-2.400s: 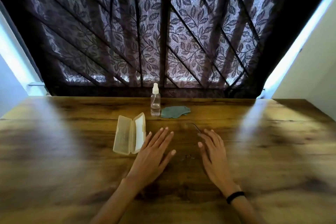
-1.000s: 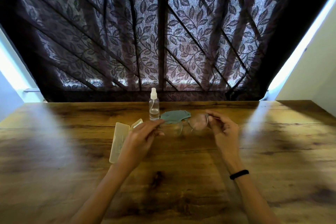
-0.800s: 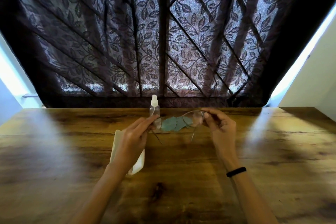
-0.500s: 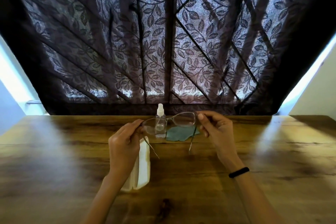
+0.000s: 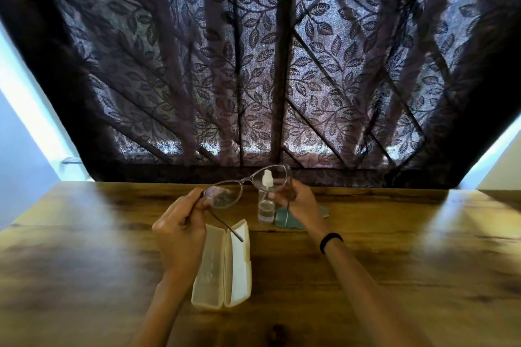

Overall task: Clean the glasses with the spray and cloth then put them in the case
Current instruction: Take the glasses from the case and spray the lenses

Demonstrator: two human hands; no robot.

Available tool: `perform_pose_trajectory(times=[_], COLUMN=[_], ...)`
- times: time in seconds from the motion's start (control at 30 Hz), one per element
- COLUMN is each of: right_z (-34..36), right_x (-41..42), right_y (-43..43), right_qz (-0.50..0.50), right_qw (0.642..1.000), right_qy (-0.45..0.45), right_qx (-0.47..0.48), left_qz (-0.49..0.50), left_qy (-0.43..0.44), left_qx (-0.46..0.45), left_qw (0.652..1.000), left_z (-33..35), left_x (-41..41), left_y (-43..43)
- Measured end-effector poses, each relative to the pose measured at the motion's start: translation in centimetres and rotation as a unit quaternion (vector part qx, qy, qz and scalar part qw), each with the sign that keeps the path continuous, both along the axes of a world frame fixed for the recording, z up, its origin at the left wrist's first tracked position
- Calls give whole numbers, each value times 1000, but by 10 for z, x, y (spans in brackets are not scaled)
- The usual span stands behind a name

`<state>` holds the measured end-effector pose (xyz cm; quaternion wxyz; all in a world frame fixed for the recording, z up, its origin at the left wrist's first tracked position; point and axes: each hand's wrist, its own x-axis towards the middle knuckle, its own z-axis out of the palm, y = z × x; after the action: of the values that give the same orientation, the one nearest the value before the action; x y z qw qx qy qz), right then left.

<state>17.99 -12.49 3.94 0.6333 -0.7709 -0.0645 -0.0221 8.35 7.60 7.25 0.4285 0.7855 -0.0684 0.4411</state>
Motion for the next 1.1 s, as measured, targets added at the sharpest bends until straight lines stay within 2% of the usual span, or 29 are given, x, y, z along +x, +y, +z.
perform_pose_trajectory(times=[0.33, 0.63, 0.83, 0.93, 1.1], right_z=[1, 21, 49, 60, 65], right_x=[1, -31, -77, -99, -125], right_y=[6, -42, -58, -54, -42], right_qz=[47, -72, -145, -130, -64], right_qw=[995, 987, 966, 959, 953], right_qy=[-61, -140, -215, -250, -289], right_qx=[-62, 45, 21, 15, -62], left_qz=[15, 15, -2, -17, -55], left_qy=[1, -19, -32, -39, -59], left_qx=[-12, -18, 38, 63, 81], left_qw=[1000, 1000, 999, 997, 993], left_z=[5, 12, 14, 14, 14], left_x=[-4, -3, 4, 6, 5], left_y=[6, -1, -21, -32, -46])
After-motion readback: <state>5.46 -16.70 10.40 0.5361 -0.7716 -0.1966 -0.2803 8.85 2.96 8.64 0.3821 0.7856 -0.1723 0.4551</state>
